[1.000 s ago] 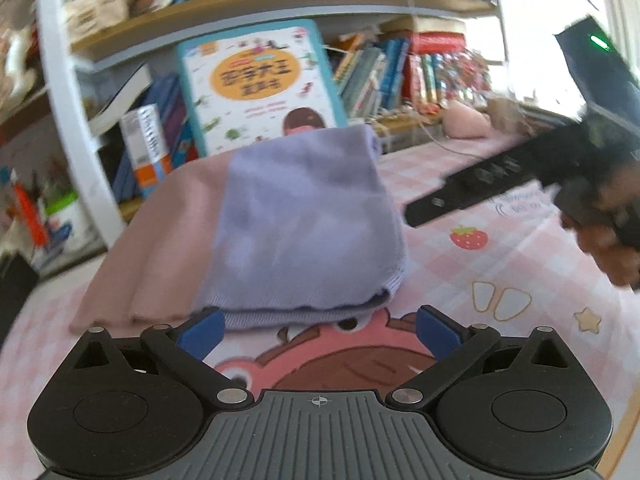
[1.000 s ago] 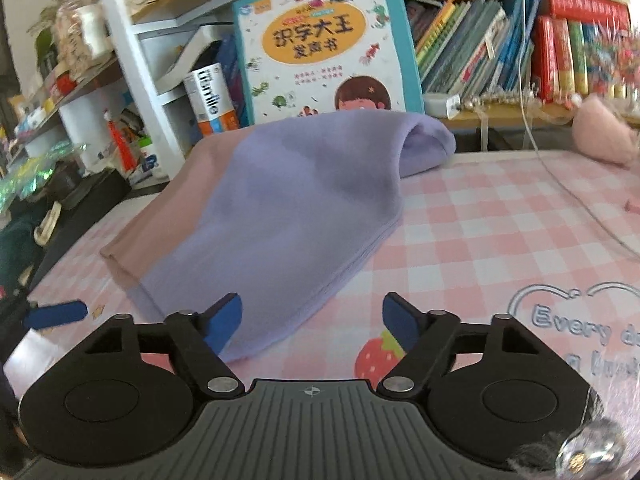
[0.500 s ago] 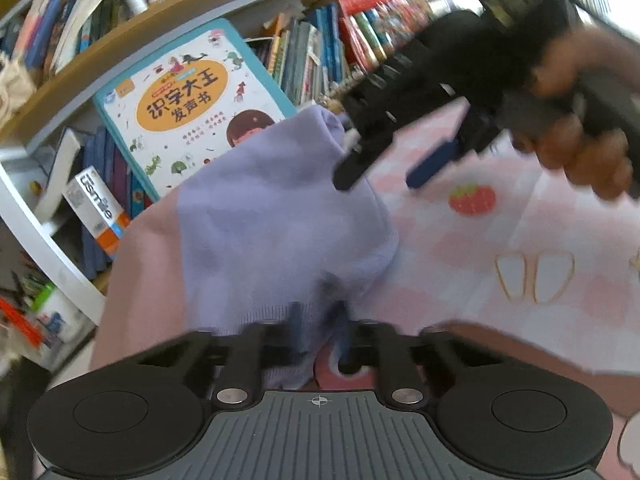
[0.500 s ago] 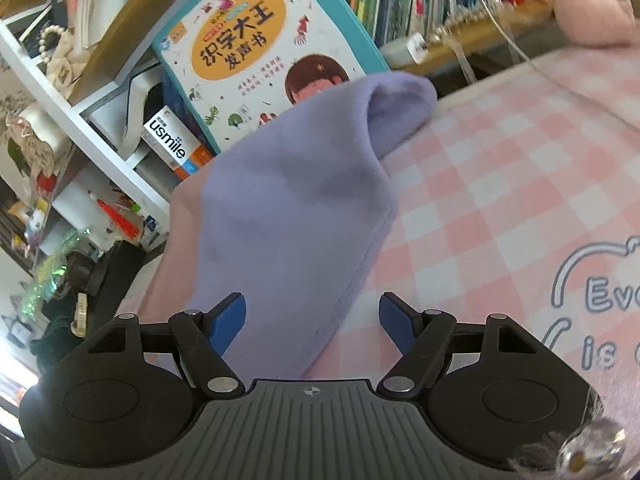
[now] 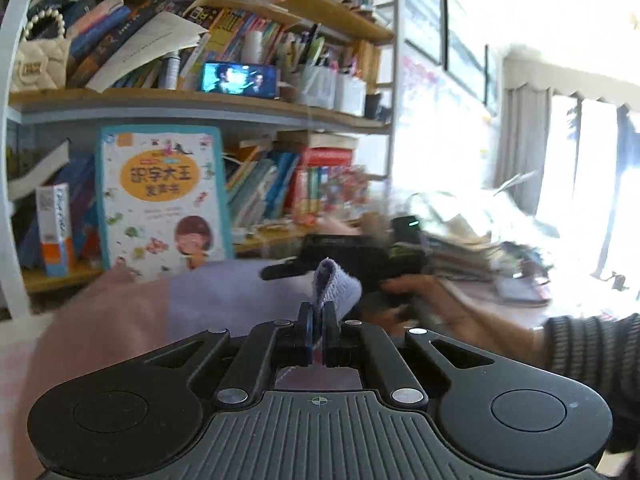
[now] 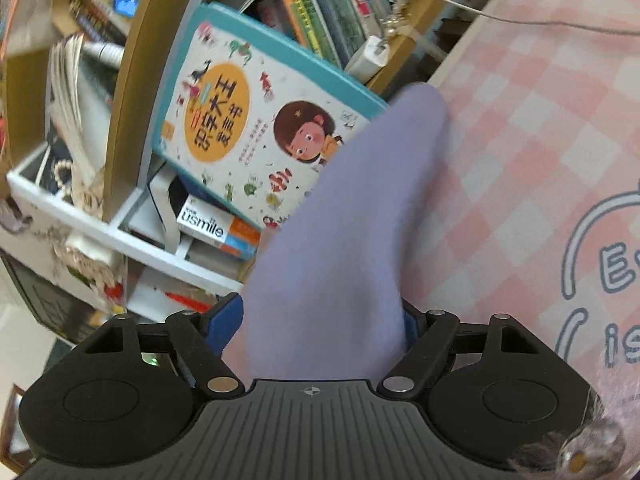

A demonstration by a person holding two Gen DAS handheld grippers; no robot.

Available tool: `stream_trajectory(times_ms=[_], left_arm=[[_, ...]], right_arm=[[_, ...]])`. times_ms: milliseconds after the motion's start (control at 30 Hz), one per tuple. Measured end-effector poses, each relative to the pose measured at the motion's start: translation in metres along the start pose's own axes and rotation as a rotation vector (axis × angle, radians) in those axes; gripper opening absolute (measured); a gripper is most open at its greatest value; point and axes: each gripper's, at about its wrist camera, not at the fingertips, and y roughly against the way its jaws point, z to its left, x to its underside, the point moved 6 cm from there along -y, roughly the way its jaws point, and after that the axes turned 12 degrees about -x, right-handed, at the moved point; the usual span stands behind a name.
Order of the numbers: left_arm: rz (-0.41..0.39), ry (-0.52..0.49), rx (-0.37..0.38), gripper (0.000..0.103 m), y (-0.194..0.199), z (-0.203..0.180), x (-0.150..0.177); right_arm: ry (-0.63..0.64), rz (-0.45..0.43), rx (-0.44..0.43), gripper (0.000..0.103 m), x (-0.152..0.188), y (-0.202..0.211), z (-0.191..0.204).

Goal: Fold clothes
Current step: 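Lift the sweater off the table with both tools holding its edges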

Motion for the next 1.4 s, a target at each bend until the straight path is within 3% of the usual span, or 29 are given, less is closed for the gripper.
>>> stream_trajectory(times_ms=[67,133,200,233,267,300,367,433,467,533,567,600,867,1033,1167,1233,1267,1400], left_arm=[[-0.007,0.04,0.052,0.0,0.008,-0.003,-0.001],[-0.058,0.095,0.152,0.0,0.022,-0.008,-0.006],[-0.133,0.107,0.242,0.0,0.039,-0.015,-0.013],[-0.156,0.089,0.253,0.0,0.044,-0.02,-0.015],[-0.154,0.057,0.219,0.0,0.044,-0.024,-0.015],[-0.132,0.033,0.163,0.0,0.039,-0.026,-0.014],[-0.066,-0.011,0.057,0.0,0.027,-0.028,-0.008],[0.009,-0.057,-0.019,0.008,0.013,-0.029,0.004],[0.056,-0.071,-0.036,0.013,0.006,-0.029,0.012],[0.147,-0.092,-0.067,0.038,-0.009,-0.028,0.026],[0.19,-0.095,-0.076,0.065,-0.017,-0.028,0.034],[0.225,-0.097,-0.082,0.083,-0.023,-0.029,0.04],[0.35,-0.236,0.02,0.084,-0.045,-0.063,0.074],[0.378,-0.35,-0.038,0.083,-0.049,-0.074,0.09],[0.363,-0.371,-0.084,0.083,-0.051,-0.072,0.09],[0.352,-0.377,-0.106,0.07,-0.052,-0.07,0.089],[0.347,-0.38,-0.118,0.053,-0.053,-0.07,0.089],[0.325,-0.392,-0.163,0.043,-0.055,-0.067,0.087]], right_arm=[[-0.019,-0.011,-0.001,0.068,-0.001,0.001,-0.004],[-0.038,-0.033,0.008,0.061,-0.003,0.004,-0.008],[-0.057,-0.048,0.023,0.048,-0.003,0.006,-0.014],[-0.064,-0.05,0.034,0.04,-0.002,0.007,-0.017],[-0.069,-0.044,0.052,0.023,0.0,0.007,-0.02],[-0.074,-0.038,0.071,0.013,0.002,0.007,-0.023],[-0.085,-0.033,0.081,0.013,0.005,0.008,-0.026],[-0.091,-0.035,0.076,0.013,0.006,0.011,-0.026],[-0.09,-0.038,0.077,0.013,0.006,0.012,-0.025],[-0.089,-0.038,0.082,0.013,0.005,0.014,-0.026],[-0.089,-0.035,0.085,0.014,0.005,0.014,-0.027],[-0.087,-0.032,0.087,0.014,0.005,0.014,-0.027],[-0.05,-0.01,0.103,0.014,0.002,0.016,-0.027],[-0.045,-0.012,0.102,0.015,-0.001,0.019,-0.029],[-0.045,-0.012,0.098,0.015,-0.001,0.02,-0.029],[-0.04,-0.011,0.099,0.016,-0.001,0.019,-0.028],[-0.038,-0.01,0.1,0.016,-0.001,0.019,-0.028],[-0.032,-0.009,0.103,0.016,0.0,0.019,-0.028]])
